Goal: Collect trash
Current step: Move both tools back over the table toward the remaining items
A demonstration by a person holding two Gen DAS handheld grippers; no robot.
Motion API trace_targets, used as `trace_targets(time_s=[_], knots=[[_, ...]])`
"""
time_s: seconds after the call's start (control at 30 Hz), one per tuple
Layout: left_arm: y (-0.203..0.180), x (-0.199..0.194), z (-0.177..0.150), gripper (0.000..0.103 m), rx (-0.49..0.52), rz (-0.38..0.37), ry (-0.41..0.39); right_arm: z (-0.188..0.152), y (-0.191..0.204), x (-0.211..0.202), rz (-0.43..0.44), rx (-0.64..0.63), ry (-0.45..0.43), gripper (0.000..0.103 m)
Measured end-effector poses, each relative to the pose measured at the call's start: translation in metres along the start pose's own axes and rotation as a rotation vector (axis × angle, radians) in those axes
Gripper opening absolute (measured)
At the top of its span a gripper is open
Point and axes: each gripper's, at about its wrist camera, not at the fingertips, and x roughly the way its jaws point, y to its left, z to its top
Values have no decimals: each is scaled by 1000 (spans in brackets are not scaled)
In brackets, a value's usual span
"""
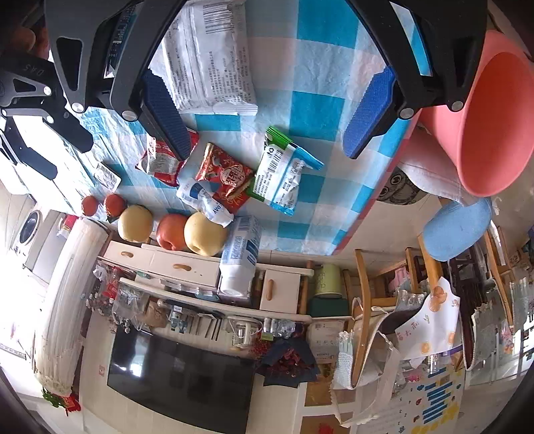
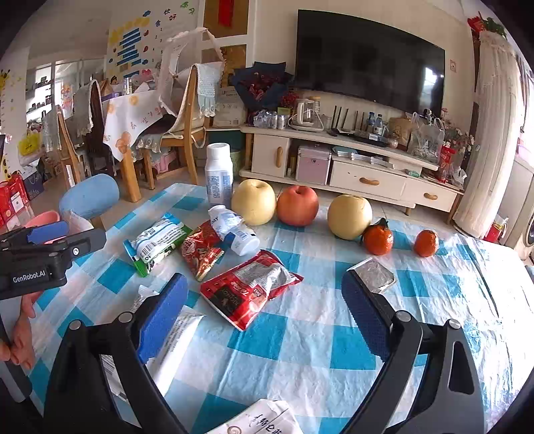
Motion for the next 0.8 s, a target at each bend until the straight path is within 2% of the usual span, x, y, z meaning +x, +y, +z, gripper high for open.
trace_targets(time_s=[0.27,0.47,0.8], knots=[[-30,15,-10,92,69,-38,57,-2,-28,5,-52,13,5,94],[-52,26,-21,92,153,-69,128,-6,-48,10,-93,21,16,94],[-81,48,-49,92,298,19,254,-9,-75,18,-131,53,37,94]])
